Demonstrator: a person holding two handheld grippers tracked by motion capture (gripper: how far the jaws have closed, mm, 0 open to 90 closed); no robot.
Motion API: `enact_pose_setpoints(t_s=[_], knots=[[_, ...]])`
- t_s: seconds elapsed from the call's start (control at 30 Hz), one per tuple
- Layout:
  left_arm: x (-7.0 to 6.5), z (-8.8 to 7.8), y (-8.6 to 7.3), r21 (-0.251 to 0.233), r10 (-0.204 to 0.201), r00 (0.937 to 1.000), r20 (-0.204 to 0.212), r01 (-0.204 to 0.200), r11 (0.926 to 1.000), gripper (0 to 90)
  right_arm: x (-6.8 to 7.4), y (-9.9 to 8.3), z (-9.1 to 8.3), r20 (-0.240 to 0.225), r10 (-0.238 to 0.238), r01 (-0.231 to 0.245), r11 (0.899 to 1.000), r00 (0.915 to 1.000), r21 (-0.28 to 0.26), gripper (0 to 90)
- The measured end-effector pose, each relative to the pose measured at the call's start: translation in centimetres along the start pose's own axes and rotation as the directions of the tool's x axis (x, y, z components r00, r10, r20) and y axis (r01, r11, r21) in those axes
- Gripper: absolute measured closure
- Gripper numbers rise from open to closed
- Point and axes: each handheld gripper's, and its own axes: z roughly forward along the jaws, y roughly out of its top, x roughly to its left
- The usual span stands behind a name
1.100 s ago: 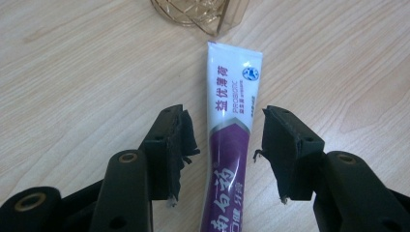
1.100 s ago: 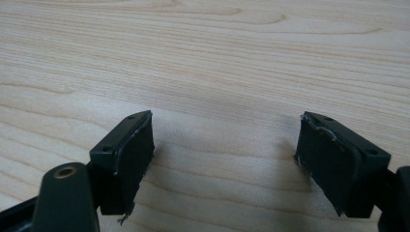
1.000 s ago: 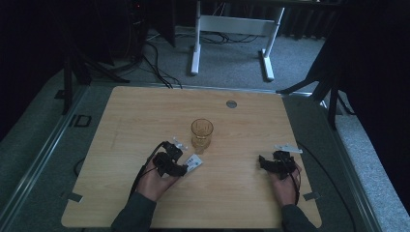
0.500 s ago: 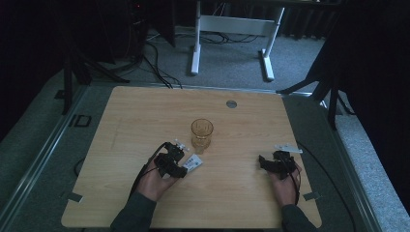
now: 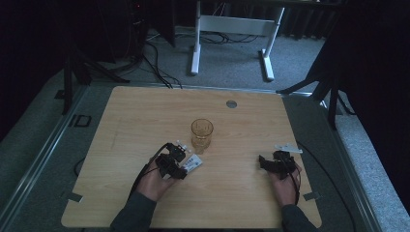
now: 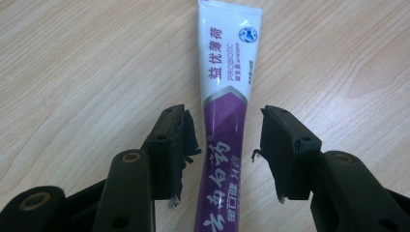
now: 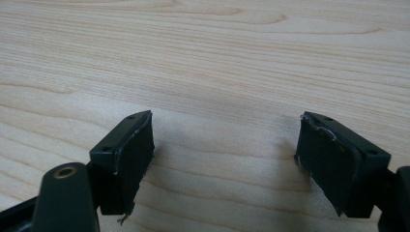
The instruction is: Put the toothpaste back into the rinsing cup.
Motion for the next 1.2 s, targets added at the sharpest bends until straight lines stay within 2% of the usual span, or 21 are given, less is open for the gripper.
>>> enact_pose_setpoints(t_s=[0.4, 0.57, 0.8, 1.2], knots=[[-0.1, 0.3, 0.3, 0.06, 0.029, 0.9996, -0.003, -0.028, 0.9978, 53.0, 0.0, 0.0, 0.0, 0.0, -0.001, 0.001, 1.0, 1.0, -0.001, 20.8], [-0.1, 0.3, 0.5, 0.075, 0.024, 0.9997, -0.002, -0.024, 0.9969, 53.0, 0.0, 0.0, 0.0, 0.0, -0.001, 0.001, 1.0, 1.0, -0.001, 20.8], [-0.1, 0.6, 0.6, 0.109, 0.045, 0.999, 0.004, -0.045, 0.993, 52.7, 0.0, 0.0, 0.0, 0.0, 0.001, -0.001, 1.0, 1.0, 0.0, 20.8], [0.1, 1.2, 0.8, 0.166, 0.041, 0.9991, 0.013, -0.042, 0.9852, 55.9, 0.0, 0.0, 0.0, 0.0, 0.001, -0.001, 1.0, 1.0, 0.0, 20.8]])
